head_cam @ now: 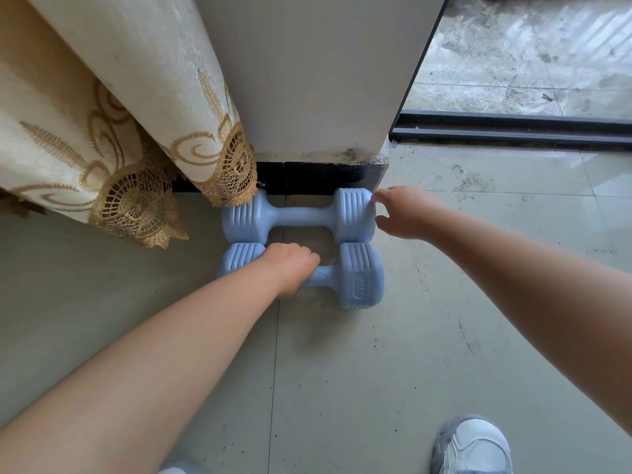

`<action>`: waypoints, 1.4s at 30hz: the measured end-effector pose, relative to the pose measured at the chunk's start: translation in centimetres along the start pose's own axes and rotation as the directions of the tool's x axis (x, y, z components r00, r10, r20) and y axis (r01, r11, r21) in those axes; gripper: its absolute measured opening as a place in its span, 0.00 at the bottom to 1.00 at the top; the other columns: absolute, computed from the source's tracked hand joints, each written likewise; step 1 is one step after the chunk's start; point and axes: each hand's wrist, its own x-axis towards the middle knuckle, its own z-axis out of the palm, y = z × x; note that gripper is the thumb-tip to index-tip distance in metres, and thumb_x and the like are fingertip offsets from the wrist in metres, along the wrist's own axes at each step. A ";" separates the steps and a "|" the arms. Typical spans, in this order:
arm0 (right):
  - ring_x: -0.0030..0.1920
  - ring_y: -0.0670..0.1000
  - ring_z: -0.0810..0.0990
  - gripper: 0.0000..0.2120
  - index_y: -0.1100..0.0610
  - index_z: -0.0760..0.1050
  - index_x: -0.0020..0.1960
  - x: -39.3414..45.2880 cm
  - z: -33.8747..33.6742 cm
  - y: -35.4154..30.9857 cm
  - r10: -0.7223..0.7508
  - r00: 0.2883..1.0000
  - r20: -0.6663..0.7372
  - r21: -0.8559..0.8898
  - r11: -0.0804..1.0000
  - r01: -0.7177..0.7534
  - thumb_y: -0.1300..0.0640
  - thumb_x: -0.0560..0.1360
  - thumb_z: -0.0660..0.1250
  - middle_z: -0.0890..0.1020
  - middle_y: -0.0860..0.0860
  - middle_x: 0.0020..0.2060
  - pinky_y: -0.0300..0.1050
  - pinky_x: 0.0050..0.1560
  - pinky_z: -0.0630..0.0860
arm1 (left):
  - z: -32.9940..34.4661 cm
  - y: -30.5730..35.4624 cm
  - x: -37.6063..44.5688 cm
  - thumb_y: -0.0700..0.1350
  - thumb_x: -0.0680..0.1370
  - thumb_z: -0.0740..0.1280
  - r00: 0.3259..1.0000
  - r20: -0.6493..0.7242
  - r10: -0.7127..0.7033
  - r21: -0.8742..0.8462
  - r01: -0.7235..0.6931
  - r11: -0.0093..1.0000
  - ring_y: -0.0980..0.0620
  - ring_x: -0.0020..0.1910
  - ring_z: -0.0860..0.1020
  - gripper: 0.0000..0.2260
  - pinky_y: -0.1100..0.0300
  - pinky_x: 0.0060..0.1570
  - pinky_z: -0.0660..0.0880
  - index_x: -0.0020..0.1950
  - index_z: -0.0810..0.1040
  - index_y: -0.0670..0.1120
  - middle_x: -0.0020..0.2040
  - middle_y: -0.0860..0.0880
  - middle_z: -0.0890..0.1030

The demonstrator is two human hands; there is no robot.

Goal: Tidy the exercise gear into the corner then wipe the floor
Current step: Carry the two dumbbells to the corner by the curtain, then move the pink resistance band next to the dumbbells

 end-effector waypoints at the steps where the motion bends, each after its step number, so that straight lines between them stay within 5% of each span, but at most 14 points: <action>1: 0.58 0.58 0.76 0.19 0.59 0.67 0.67 0.0 0.2 -0.2 0.011 1.000 -0.007 -0.021 1.000 -0.011 0.60 0.77 0.58 0.76 0.57 0.60 0.47 0.48 0.74 | -0.1 -0.1 -0.2 0.43 0.77 0.64 1.000 0.003 0.012 -0.009 -0.012 1.000 0.44 0.63 0.72 0.16 0.52 0.54 0.72 0.64 0.69 0.43 0.63 0.45 0.73; 4: 0.62 0.57 0.73 0.18 0.59 0.67 0.67 -1.0 0.3 -1.0 0.053 0.998 -0.021 -0.021 0.998 -0.054 0.57 0.78 0.57 0.74 0.55 0.63 0.49 0.55 0.71 | -1.0 -0.7 -1.9 0.52 0.78 0.62 0.999 -0.027 0.020 -0.068 -0.022 0.997 0.45 0.65 0.70 0.19 0.52 0.60 0.69 0.66 0.67 0.45 0.65 0.46 0.71; 7: 0.74 0.56 0.59 0.22 0.54 0.61 0.72 -4.2 -1.7 -2.9 0.076 0.982 0.173 -0.020 0.997 -0.073 0.50 0.79 0.55 0.64 0.52 0.72 0.59 0.73 0.54 | -2.7 -1.5 -6.4 0.55 0.80 0.57 0.999 0.005 -0.052 -0.220 0.052 0.974 0.44 0.74 0.59 0.24 0.51 0.70 0.61 0.74 0.58 0.51 0.75 0.49 0.61; 11: 0.77 0.56 0.45 0.29 0.48 0.47 0.77 -8.5 -2.4 -4.2 0.071 0.952 0.297 -0.019 0.997 -0.068 0.44 0.79 0.52 0.47 0.48 0.77 0.61 0.74 0.45 | -4.3 -0.9 -10.1 0.54 0.81 0.56 0.978 0.057 -0.203 -0.324 0.210 0.922 0.43 0.78 0.45 0.26 0.49 0.75 0.49 0.77 0.51 0.53 0.79 0.50 0.48; 20: 0.77 0.56 0.45 0.31 0.49 0.45 0.77 -21.8 -18.0 -10.0 -0.096 0.949 0.300 0.031 0.995 0.091 0.43 0.79 0.54 0.46 0.49 0.78 0.60 0.74 0.45 | -17.5 -0.1 -26.4 0.51 0.81 0.57 0.897 0.162 -0.412 -0.521 0.432 0.736 0.45 0.78 0.44 0.27 0.48 0.75 0.49 0.77 0.52 0.50 0.79 0.47 0.49; 32: 0.77 0.55 0.50 0.28 0.55 0.54 0.75 -37.2 -31.0 -17.7 -0.483 0.796 0.365 -0.129 0.820 0.557 0.47 0.79 0.57 0.54 0.53 0.76 0.56 0.75 0.50 | -24.7 5.7 -49.9 0.50 0.81 0.57 0.563 0.347 -0.750 -0.603 0.747 0.282 0.43 0.77 0.50 0.24 0.45 0.74 0.48 0.76 0.56 0.48 0.77 0.45 0.58; 42: 0.77 0.54 0.51 0.26 0.54 0.54 0.75 -56.7 -26.4 -28.4 -0.724 0.424 0.544 -0.312 0.295 0.903 0.49 0.79 0.55 0.53 0.52 0.76 0.55 0.75 0.52 | -19.2 24.1 -70.7 0.47 0.81 0.57 0.113 0.654 -0.748 -0.524 0.782 -0.339 0.43 0.76 0.55 0.20 0.46 0.73 0.52 0.73 0.61 0.48 0.74 0.46 0.64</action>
